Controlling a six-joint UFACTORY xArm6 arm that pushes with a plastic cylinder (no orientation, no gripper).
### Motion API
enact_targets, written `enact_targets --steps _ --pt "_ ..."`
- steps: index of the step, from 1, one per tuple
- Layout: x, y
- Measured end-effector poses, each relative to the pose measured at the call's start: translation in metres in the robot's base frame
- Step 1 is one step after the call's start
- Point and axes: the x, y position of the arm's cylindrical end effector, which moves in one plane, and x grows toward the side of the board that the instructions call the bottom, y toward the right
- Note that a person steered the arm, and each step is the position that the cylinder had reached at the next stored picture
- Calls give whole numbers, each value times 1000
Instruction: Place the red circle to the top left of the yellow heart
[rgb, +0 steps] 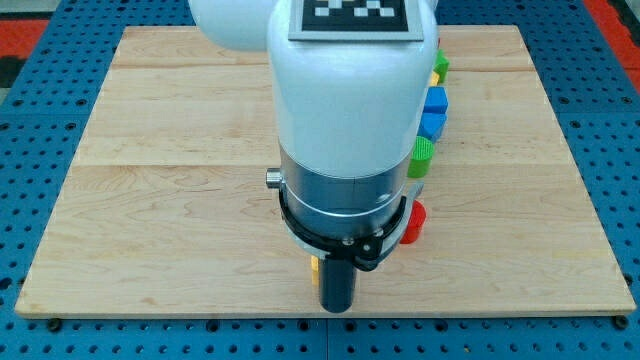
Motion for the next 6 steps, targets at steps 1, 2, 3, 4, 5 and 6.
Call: enact_targets --steps 1,2,3,4,5,6 --pt "-1 28" --pt "-17 97" --pt "-62 106" --pt "-75 76" --pt "-94 47" --pt "-112 68"
